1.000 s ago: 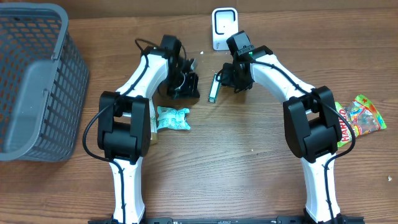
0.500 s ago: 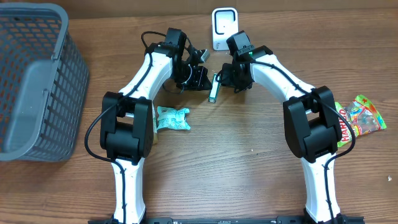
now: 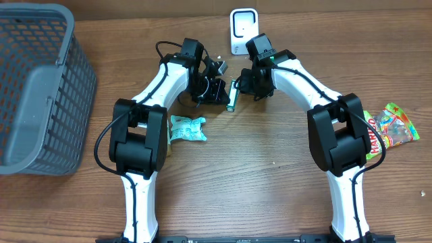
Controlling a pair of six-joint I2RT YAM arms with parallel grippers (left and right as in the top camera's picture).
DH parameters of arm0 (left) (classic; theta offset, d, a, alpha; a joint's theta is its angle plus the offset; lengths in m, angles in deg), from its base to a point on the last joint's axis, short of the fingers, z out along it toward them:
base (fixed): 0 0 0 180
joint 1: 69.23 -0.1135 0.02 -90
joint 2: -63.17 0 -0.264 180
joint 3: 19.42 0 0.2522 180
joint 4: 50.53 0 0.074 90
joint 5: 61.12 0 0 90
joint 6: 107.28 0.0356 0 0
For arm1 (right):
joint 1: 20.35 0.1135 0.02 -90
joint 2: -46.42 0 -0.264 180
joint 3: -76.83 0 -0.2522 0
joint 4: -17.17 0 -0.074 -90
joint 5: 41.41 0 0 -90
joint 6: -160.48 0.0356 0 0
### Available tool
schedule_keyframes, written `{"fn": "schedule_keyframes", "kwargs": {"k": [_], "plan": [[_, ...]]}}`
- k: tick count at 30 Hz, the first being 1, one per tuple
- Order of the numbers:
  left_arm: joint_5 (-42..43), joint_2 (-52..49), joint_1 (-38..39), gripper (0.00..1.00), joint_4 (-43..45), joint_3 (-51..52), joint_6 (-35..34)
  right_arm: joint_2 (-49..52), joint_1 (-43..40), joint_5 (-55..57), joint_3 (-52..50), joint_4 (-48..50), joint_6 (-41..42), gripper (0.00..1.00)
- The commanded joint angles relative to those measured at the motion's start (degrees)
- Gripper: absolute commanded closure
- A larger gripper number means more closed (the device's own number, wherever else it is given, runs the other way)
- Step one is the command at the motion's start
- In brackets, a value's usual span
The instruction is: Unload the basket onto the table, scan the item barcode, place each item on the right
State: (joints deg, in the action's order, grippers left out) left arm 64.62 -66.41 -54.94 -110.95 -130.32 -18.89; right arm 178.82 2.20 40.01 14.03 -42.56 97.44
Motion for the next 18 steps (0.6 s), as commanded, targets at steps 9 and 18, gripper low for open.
{"fn": "schedule_keyframes", "kwargs": {"k": [9,18], "plan": [[-12.7,-0.5,0.3,0.96,0.0,2.6,-9.0,0.4,-0.1,-0.5,-0.7,0.0,-0.5,0.6],[-20.5,-0.5,0.4,0.96,-1.6,2.6,-16.7,0.4,-0.1,-0.5,-0.7,-0.8,-1.5,0.6]]}}
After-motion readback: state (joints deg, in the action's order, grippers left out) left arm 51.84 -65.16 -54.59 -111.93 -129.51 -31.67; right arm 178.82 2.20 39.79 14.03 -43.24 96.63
